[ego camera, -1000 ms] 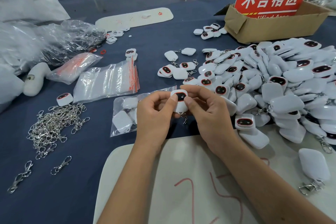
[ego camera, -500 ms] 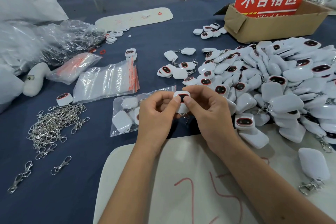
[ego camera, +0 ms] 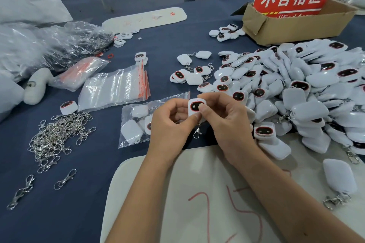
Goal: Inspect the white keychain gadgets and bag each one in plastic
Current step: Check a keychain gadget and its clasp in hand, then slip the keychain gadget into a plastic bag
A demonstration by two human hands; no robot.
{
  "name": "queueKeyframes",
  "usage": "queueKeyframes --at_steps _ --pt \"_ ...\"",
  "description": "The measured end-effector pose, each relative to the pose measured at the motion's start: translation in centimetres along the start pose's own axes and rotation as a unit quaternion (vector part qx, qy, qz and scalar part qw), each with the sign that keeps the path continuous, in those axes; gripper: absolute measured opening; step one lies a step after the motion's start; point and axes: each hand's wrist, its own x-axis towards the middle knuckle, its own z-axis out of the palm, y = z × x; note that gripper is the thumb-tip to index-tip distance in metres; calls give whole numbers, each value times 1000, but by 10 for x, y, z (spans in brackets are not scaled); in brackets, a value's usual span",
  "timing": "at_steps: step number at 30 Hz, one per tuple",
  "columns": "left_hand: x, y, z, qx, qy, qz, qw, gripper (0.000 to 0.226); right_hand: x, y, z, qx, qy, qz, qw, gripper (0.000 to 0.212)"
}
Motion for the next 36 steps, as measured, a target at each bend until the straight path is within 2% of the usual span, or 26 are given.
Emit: queueKeyframes --at_steps 21,26,31,36 --pt "4 -5 -5 13 -2 5 1000 18 -1 -4 0 -10 -5 -10 1000 14" --pt "3 -3 0 -8 48 24 999 18 0 -3 1 -16 -15 -3 1000 15" --pt "3 -1 0 -59 116 55 990 20 1 -2 1 -11 -78 20 997 14" --pt "3 -1 0 -61 118 55 990 15 0 -2 0 7 -84 14 996 16"
